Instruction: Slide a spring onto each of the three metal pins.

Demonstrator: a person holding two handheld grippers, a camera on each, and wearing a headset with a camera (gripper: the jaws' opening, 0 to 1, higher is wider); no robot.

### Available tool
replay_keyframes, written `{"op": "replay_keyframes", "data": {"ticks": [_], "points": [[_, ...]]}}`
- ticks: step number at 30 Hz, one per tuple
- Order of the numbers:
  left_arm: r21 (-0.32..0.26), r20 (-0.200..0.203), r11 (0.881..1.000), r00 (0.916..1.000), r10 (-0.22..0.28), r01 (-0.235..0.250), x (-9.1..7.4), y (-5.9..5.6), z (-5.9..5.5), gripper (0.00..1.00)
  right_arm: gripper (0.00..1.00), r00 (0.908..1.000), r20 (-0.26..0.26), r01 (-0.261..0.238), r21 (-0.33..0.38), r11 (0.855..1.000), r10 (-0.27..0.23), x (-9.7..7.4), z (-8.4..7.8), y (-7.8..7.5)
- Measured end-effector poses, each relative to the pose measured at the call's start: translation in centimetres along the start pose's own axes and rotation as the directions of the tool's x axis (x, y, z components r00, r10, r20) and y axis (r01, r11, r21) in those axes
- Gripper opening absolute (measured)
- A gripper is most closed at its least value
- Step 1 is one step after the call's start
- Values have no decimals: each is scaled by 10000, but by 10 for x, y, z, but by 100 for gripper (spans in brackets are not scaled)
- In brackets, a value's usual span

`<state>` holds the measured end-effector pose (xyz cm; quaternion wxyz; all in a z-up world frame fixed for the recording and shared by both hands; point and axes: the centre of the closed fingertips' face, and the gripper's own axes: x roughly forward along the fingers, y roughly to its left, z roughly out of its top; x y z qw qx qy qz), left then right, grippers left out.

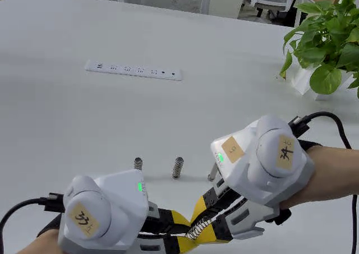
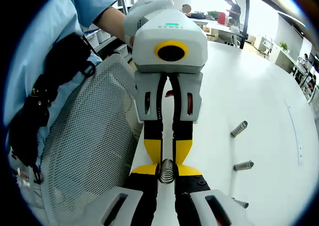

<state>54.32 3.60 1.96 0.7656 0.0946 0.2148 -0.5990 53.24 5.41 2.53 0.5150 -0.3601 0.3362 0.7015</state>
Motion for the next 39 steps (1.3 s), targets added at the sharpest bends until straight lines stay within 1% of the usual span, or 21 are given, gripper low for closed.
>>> {"op": "replay_keyframes", "data": {"ticks": [11,18,25,30,39], "points": [[19,-108,9999,9998,-141,142,2,-2,-1,6,8,9998,-124,-134,-29,9999,133,1,-1,2],[60,-111,9999,9999,-126,127,3,-2,-1,6,10,9996,-132,-267,122,9996,269,1,-1,4],[99,-149,9999,9998,-104,105,5,-3,-2,6,9,9994,-182,-296,154,9994,299,2,-2,4],[0,-66,9999,9999,-100,100,7,-5,-1,6,8,9990,-282,-333,211,9992,339,1,-5,5],[-100,145,9999,9999,-36,37,7,-5,0,7,7,9993,-213,-294,435,9986,303,-1,-5,5]]}}
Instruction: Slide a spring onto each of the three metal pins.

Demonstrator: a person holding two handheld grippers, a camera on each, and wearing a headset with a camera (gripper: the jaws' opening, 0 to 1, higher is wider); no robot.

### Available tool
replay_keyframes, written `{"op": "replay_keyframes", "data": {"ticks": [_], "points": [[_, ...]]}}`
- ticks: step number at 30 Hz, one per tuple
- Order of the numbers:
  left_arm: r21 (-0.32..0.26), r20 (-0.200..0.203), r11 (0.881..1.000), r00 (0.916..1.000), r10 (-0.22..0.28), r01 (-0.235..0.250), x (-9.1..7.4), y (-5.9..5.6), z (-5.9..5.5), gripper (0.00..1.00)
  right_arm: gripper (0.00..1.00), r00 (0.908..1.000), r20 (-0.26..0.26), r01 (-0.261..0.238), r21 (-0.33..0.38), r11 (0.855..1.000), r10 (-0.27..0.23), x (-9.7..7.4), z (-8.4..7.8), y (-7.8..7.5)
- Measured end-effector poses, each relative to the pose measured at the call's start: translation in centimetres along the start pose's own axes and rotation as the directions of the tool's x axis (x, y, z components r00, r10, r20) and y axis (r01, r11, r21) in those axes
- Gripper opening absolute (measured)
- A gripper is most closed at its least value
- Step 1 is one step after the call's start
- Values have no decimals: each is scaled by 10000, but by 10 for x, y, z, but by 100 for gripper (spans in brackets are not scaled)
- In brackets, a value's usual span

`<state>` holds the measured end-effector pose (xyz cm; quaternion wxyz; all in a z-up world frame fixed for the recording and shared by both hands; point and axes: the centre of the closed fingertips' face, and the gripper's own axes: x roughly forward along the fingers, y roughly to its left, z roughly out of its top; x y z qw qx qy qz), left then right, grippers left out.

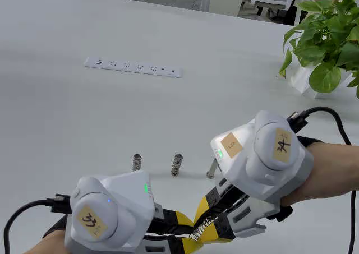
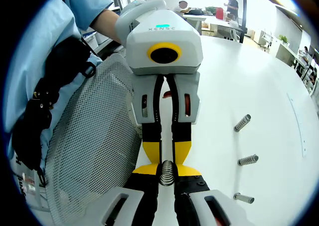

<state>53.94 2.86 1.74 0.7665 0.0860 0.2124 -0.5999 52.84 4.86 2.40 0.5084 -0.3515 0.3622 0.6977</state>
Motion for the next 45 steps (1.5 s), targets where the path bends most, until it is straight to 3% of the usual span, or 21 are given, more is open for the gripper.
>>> {"op": "replay_keyframes", "data": {"ticks": [8,16,20,27,34,45], "points": [[-33,131,9998,9997,212,-212,-1,2,0,7,7,9999,90,79,-57,10000,-79,0,2,-2],[-322,293,9955,9955,899,-889,-8,13,-4,23,7,9995,195,265,-51,9996,-264,-3,3,-6],[-570,304,9887,9896,1406,-1387,-13,20,-10,33,7,9993,204,321,-32,9995,-320,-4,1,-8],[-1221,232,9628,9691,2455,-2410,-27,38,-22,53,7,9994,52,338,7,9994,-338,-4,-5,-9],[-1593,89,9318,9433,3318,-3262,-47,58,-32,66,7,9990,-32,438,-17,9990,-438,-7,-9,-12],[-2084,-291,8924,9146,4034,-4002,-68,76,-43,90,7,9948,-394,936,-142,9955,-941,-19,-21,-32]]}}
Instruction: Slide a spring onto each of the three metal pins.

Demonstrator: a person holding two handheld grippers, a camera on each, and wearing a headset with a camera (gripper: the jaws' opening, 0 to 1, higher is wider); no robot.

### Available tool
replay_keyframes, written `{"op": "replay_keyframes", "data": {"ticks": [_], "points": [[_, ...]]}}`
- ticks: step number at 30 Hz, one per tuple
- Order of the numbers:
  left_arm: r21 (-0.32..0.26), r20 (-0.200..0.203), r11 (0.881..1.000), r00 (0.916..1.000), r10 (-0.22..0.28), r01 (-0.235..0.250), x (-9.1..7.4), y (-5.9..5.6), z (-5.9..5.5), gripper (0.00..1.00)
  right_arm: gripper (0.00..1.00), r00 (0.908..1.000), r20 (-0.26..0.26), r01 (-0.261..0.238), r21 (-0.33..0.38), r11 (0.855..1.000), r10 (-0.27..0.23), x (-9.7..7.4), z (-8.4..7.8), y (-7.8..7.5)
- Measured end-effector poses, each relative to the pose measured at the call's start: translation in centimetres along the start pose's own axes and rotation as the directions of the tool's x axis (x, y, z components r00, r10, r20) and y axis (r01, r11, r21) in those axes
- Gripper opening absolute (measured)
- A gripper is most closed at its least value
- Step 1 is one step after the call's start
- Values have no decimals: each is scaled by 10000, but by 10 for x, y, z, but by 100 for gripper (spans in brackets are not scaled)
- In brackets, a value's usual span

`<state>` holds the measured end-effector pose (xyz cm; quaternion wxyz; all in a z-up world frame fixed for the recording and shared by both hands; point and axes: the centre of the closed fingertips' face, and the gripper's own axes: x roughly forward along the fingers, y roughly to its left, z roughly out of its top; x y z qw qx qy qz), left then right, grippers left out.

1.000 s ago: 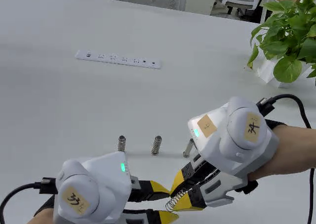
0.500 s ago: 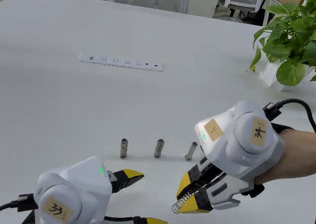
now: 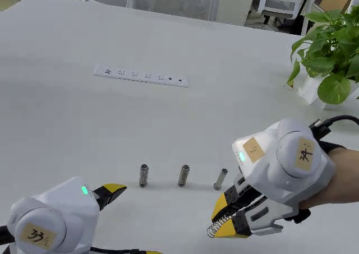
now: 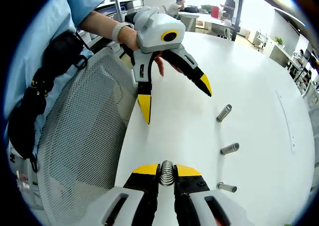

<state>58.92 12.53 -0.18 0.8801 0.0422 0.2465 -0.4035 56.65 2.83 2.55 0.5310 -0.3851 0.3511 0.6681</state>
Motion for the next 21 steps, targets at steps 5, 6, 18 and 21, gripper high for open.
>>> {"op": "replay_keyframes", "data": {"ticks": [5,6,18,21], "points": [[-6,-75,9995,9995,310,-310,-2,8,-2,99,7,9991,-156,391,-50,9992,-391,-7,-6,-13],[-25,-96,9995,9995,317,-318,-3,8,-3,99,7,9989,-180,438,-41,9990,-438,-8,-7,-15],[-143,-241,9990,9989,408,-412,-5,13,-10,99,7,9927,-840,847,-299,9960,-869,-29,-22,-45],[-153,-245,9991,9989,400,-404,-5,13,-10,99,8,9891,-1077,959,-423,9945,-1000,-35,-26,-54]]}}
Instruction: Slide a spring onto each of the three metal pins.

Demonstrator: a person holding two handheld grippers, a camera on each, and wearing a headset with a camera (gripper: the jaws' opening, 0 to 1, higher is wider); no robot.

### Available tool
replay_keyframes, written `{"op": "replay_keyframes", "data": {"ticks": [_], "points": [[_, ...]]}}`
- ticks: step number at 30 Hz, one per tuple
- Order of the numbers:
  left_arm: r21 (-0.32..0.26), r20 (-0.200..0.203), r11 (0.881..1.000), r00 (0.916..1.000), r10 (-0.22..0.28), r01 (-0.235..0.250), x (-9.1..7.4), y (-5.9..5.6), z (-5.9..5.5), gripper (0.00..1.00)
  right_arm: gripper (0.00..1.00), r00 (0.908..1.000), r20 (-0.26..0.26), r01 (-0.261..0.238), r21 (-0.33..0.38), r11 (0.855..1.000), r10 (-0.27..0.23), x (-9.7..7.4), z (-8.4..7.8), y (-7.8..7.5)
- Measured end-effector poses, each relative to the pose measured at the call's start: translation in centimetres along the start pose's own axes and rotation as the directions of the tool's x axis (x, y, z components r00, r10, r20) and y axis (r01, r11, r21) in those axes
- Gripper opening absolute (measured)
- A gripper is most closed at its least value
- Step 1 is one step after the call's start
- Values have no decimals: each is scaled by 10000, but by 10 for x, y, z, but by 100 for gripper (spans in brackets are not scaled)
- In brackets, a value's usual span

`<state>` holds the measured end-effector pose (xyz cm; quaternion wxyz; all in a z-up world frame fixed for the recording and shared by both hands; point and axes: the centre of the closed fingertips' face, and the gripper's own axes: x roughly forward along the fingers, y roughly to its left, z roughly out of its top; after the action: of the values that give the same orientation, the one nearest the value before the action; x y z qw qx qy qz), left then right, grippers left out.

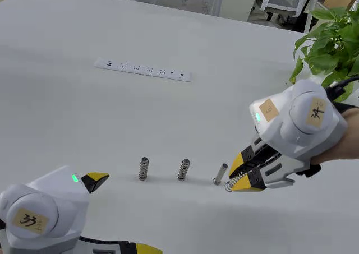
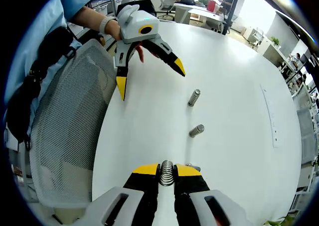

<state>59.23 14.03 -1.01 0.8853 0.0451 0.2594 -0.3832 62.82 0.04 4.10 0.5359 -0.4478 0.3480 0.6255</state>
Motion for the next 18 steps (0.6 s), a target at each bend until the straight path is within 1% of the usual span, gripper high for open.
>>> {"op": "replay_keyframes", "data": {"ticks": [2,10,15,17,18], "points": [[-9,6,10000,10000,-2,2,0,0,0,99,8,9998,-167,91,-67,9999,-92,-2,-3,-7],[-123,42,9999,10000,22,-21,2,0,-1,99,8,9984,-510,218,-239,9995,-230,-8,-6,-27],[-160,16,9999,10000,43,-43,1,2,-3,99,8,9978,-630,195,-320,9993,-215,-9,-6,-36],[-173,-9,9998,10000,64,-64,1,4,-4,99,8,9971,-742,125,-380,9992,-153,-7,-7,-38],[-186,-15,9998,10000,79,-80,0,5,-4,99,8,9965,-833,80,-411,9991,-114,-5,-9,-41]]}}
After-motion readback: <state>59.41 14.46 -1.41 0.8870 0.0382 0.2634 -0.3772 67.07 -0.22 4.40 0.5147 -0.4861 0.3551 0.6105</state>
